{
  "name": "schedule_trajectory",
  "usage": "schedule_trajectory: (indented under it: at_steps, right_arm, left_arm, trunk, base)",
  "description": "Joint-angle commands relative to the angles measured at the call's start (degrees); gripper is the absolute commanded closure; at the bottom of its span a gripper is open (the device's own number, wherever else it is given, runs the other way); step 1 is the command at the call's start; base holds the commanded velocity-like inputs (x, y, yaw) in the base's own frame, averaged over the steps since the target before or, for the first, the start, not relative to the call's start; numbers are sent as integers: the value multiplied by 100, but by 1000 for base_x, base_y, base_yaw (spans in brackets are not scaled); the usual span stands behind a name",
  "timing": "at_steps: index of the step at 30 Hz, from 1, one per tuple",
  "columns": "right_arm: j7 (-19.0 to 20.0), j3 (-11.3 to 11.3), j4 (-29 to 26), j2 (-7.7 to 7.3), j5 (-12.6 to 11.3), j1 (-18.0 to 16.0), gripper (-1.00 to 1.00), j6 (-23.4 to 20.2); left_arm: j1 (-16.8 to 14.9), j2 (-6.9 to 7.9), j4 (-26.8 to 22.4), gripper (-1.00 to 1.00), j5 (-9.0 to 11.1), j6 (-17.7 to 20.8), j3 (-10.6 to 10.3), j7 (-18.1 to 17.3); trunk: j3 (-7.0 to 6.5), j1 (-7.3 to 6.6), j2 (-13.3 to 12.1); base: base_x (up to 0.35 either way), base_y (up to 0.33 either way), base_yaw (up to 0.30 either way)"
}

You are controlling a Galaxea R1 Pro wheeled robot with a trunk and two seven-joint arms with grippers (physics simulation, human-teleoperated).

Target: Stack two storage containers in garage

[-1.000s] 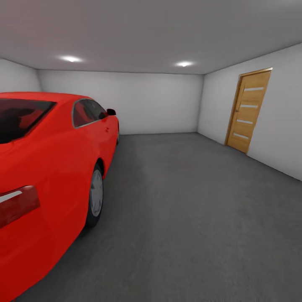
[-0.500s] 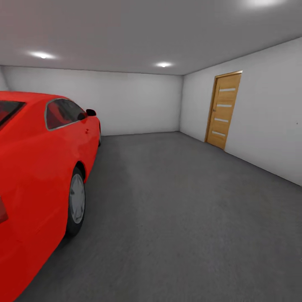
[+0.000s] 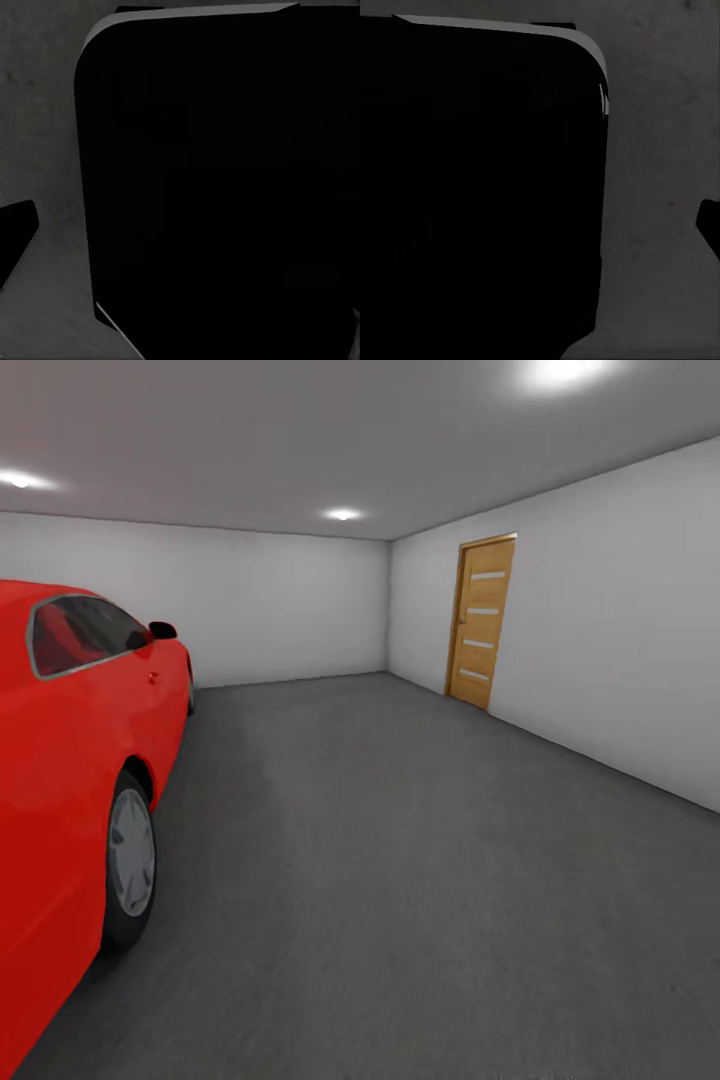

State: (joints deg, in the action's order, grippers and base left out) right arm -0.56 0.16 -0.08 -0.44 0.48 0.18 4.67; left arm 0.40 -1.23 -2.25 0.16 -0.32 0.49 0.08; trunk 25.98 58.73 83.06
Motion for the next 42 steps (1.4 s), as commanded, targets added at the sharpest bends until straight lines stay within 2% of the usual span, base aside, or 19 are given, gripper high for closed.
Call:
schedule_trajectory:
  at_steps: [1,12,32,42]
  right_arm:
    - [-6,1,-1,0,5,0,-100,16]
    - [-6,-6,-1,0,-2,0,-100,9]
    - [-6,-25,-1,0,-4,0,-100,11]
    - [-6,-25,-1,8,-9,0,-100,16]
  left_arm:
    - [4,0,-10,-100,2,-2,4,2]
    - [5,12,-8,-100,2,5,-4,1]
    - [6,8,-6,-100,2,5,-5,4]
    - [4,8,-9,-100,2,5,-5,7]
  trunk:
    - [3,0,2]
    - [3,0,2]
    - [3,0,2]
    - [3,0,2]
  base:
    - [0,0,-279]
    - [72,0,-188]
    - [330,0,-6]
    - [337,0,-184]
